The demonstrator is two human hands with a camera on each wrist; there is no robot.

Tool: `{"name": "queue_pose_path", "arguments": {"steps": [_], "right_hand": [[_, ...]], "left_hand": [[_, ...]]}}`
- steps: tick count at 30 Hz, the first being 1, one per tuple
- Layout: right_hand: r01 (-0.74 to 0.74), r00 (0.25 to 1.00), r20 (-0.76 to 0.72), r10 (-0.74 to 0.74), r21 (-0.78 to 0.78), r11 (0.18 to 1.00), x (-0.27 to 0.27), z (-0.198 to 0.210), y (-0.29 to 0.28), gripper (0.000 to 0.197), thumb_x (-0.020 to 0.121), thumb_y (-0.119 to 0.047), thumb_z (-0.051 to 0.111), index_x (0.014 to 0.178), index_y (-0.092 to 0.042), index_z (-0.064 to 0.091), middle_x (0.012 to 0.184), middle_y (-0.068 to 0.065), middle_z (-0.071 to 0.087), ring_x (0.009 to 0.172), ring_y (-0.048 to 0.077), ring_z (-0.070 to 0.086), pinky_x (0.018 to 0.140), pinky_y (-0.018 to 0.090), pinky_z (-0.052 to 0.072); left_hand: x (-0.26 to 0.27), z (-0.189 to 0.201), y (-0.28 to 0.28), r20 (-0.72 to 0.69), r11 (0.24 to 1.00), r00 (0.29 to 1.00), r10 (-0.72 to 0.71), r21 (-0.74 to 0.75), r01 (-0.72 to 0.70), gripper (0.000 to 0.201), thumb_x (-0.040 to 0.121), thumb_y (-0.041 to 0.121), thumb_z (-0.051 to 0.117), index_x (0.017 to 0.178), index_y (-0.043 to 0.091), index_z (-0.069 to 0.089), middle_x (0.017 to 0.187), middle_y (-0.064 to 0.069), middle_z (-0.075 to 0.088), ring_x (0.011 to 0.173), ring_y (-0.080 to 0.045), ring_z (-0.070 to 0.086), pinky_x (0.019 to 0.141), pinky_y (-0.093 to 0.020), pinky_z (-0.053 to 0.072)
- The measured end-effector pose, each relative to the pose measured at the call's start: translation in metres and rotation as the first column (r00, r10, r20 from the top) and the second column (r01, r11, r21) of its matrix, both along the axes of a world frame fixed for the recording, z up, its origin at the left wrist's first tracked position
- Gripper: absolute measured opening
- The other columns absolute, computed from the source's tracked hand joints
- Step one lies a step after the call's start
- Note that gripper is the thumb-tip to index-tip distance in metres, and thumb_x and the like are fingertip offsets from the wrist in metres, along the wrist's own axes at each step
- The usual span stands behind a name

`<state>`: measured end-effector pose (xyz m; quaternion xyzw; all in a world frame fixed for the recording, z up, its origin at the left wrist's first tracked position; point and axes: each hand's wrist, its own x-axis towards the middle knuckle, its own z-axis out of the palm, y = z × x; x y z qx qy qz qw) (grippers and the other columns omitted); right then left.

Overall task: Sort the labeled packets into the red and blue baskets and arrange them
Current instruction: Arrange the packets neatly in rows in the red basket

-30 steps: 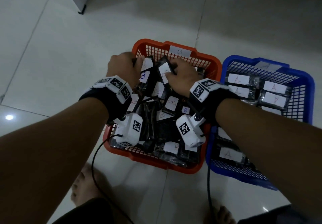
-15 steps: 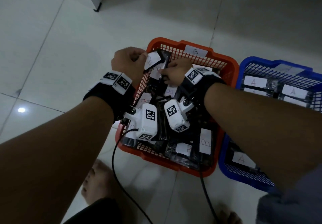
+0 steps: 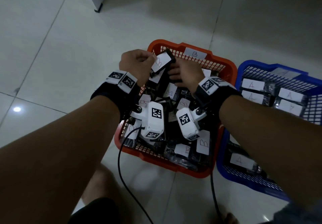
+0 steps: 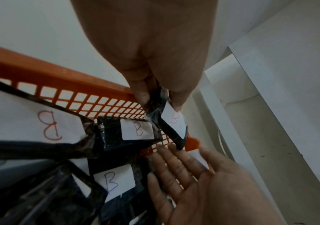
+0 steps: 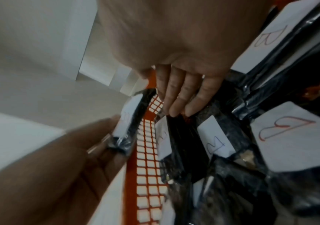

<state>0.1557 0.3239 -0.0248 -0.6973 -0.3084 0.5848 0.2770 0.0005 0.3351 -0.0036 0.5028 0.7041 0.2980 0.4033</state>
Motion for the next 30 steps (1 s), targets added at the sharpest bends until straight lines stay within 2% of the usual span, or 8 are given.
{"name": "queue_pose_path", "arguments": {"steps": [2,4,10,14,18,20,22,30], "right_hand": [[0.093,0.991,-0.104,-0.090,0.029,0.995,0.009,0.009,-0.003,0.037,0.098,-0.047,0.047,0.106,-0.015,0.065,0.096,0.004,0.075,0.084,0.017,0.072,0.072,0.032,0.059],[0.142,0.984,-0.122,-0.129,0.104,0.984,0.017,0.013,-0.009,0.026,0.094,-0.037,0.061,0.106,-0.015,0.067,0.094,0.004,0.075,0.081,0.015,0.073,0.070,0.031,0.059],[0.065,0.988,0.129,-0.088,0.176,0.982,0.037,0.010,-0.007,0.012,0.092,-0.020,0.064,0.102,-0.015,0.068,0.093,0.006,0.073,0.078,0.017,0.071,0.060,0.024,0.056],[-0.146,0.958,0.260,0.117,0.095,0.985,0.030,-0.004,-0.015,0.011,0.091,-0.017,0.065,0.083,-0.022,0.061,0.081,0.010,0.072,0.070,0.023,0.071,0.066,0.040,0.062],[-0.206,0.923,0.348,0.164,0.086,0.975,0.018,-0.015,-0.013,0.015,0.089,-0.022,0.066,0.089,-0.033,0.056,0.088,0.005,0.071,0.080,0.025,0.071,0.074,0.044,0.060],[-0.348,0.838,0.466,0.283,0.056,0.936,0.015,-0.015,-0.012,0.025,0.086,-0.027,0.069,0.110,-0.028,0.062,0.103,0.003,0.071,0.093,0.023,0.068,0.083,0.032,0.056],[-0.433,0.762,0.542,0.354,0.019,0.901,0.012,-0.015,-0.012,0.042,0.083,-0.024,0.073,0.123,-0.018,0.060,0.108,0.004,0.069,0.098,0.022,0.065,0.079,0.024,0.049],[-0.442,0.726,0.601,0.335,0.034,0.897,0.013,-0.006,-0.016,0.038,0.084,-0.024,0.072,0.120,-0.018,0.061,0.105,0.005,0.067,0.094,0.021,0.065,0.075,0.023,0.048]], "left_hand": [[0.005,-0.001,-0.001,-0.039,0.999,0.998,-0.045,-0.005,0.045,0.008,0.081,0.035,0.068,0.079,0.029,0.074,0.079,0.012,0.073,0.077,-0.005,0.069,0.080,-0.031,0.057],[0.010,-0.001,-0.002,-0.046,0.996,0.995,-0.092,-0.009,0.092,0.010,0.081,0.035,0.068,0.079,0.028,0.075,0.078,0.011,0.073,0.076,-0.007,0.069,0.078,-0.030,0.058],[0.003,-0.007,-0.005,-0.395,0.956,0.914,-0.095,0.221,0.195,0.023,0.087,0.034,0.062,0.106,0.023,0.069,0.109,-0.002,0.066,0.098,-0.017,0.062,0.080,-0.023,0.045],[-0.003,-0.019,-0.010,-0.350,0.989,0.925,-0.146,-0.081,0.125,0.043,0.093,0.034,0.056,0.131,0.017,0.051,0.123,-0.005,0.062,0.111,-0.023,0.059,0.086,-0.026,0.042],[-0.006,-0.027,-0.019,-0.393,0.973,0.891,-0.227,-0.119,0.196,0.031,0.099,0.025,0.045,0.120,0.006,0.056,0.115,-0.015,0.064,0.101,-0.034,0.060,0.073,-0.026,0.038],[-0.006,-0.029,-0.019,-0.397,0.971,0.887,-0.238,-0.115,0.209,0.031,0.100,0.024,0.042,0.119,0.003,0.054,0.115,-0.017,0.063,0.101,-0.036,0.059,0.071,-0.026,0.035],[-0.006,-0.030,-0.019,-0.392,0.973,0.891,-0.230,-0.112,0.202,0.030,0.100,0.024,0.041,0.117,0.002,0.053,0.114,-0.017,0.063,0.099,-0.036,0.059,0.068,-0.027,0.033],[-0.006,-0.030,-0.020,-0.359,0.972,0.904,-0.233,-0.123,0.202,0.030,0.100,0.023,0.042,0.118,0.003,0.053,0.113,-0.017,0.064,0.098,-0.036,0.060,0.068,-0.028,0.034]]}}
